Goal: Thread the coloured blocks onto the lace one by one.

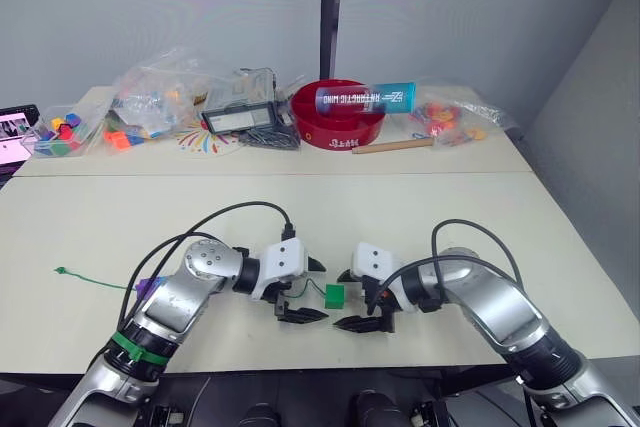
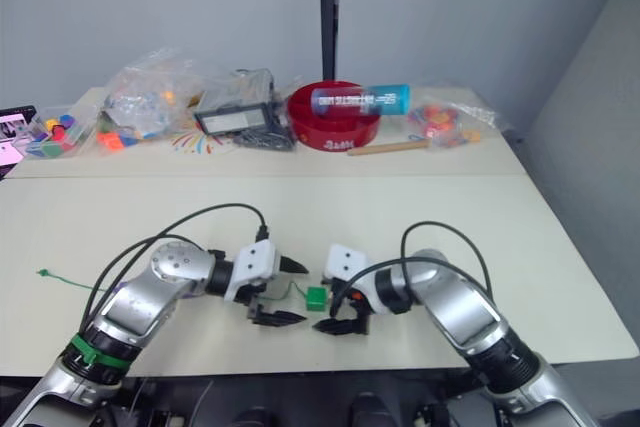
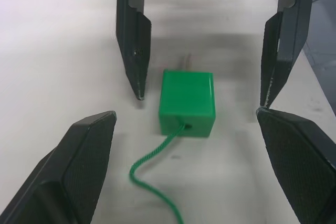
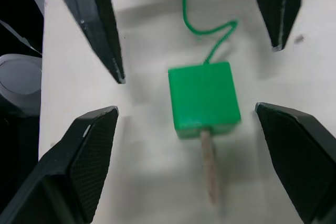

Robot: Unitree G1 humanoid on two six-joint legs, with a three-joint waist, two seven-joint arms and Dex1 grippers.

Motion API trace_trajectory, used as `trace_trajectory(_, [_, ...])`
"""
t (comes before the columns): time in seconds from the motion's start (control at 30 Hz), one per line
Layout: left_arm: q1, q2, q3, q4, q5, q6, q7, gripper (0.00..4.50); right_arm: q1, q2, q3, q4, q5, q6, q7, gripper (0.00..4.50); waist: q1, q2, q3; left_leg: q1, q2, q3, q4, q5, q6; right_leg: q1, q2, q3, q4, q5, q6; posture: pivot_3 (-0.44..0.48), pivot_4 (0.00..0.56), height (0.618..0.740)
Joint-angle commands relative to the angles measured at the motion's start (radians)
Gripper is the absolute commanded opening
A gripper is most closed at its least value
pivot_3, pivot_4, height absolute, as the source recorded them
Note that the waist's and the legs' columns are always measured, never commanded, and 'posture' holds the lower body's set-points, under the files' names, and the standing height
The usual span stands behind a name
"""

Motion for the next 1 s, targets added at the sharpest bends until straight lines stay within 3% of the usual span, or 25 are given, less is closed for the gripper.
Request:
trace_trajectory(0.03, [-0.030, -0.022, -0.014, 0.012, 0.005, -0.012, 0.010, 4.50, 0.013, -0.017, -0.026, -0.011, 0.008, -0.043, -0.004, 4.46, -0.001, 0.000, 0.000, 0.000, 0.000, 0.000, 0.000, 0.000, 0.000, 0.000, 0.000, 0.000, 0.000, 0.000, 0.000, 0.000, 0.150, 0.731])
trace_trajectory(0.3, [-0.035, -0.036, -0.036, 0.054, 0.021, -0.032, 0.007, 4.50, 0.009, -0.014, -0.020, 0.008, 0.008, -0.065, -0.019, 4.46, -0.001, 0.000, 0.000, 0.000, 0.000, 0.000, 0.000, 0.000, 0.000, 0.000, 0.000, 0.000, 0.000, 0.000, 0.000, 0.000, 0.150, 0.731])
trace_trajectory(0.6, [-0.047, -0.043, -0.044, 0.070, 0.031, -0.035, 0.004, 1.65, 0.005, -0.021, -0.020, 0.031, -0.001, -0.083, -0.032, 4.50, -0.001, 0.000, 0.000, 0.000, 0.000, 0.000, 0.000, 0.000, 0.000, 0.000, 0.000, 0.000, 0.001, 0.000, 0.000, 0.000, 0.150, 0.731])
trace_trajectory(0.67, [-0.050, -0.044, -0.043, 0.075, 0.033, -0.038, 0.002, 1.20, 0.004, -0.022, -0.020, 0.034, -0.002, -0.087, -0.034, 4.50, 0.000, 0.000, 0.000, 0.000, 0.000, 0.000, 0.000, 0.000, 0.000, 0.000, 0.000, 0.000, 0.001, 0.000, 0.000, 0.000, 0.150, 0.731])
trace_trajectory(0.87, [-0.054, -0.039, -0.041, 0.084, 0.036, -0.049, -0.012, 1.20, 0.001, -0.027, -0.025, 0.050, -0.003, -0.103, -0.033, 4.50, 0.000, 0.000, 0.000, 0.000, 0.000, 0.000, 0.000, 0.000, 0.000, 0.000, 0.000, 0.000, 0.001, 0.000, 0.000, 0.000, 0.150, 0.731])
trace_trajectory(1.0, [-0.056, -0.037, -0.041, 0.089, 0.037, -0.056, -0.016, 1.20, 0.005, -0.040, -0.023, 0.060, -0.007, -0.118, -0.027, 3.25, 0.000, 0.000, 0.000, 0.000, 0.000, 0.000, 0.000, 0.000, 0.000, 0.000, 0.000, 0.000, 0.001, 0.000, 0.000, 0.000, 0.150, 0.731])
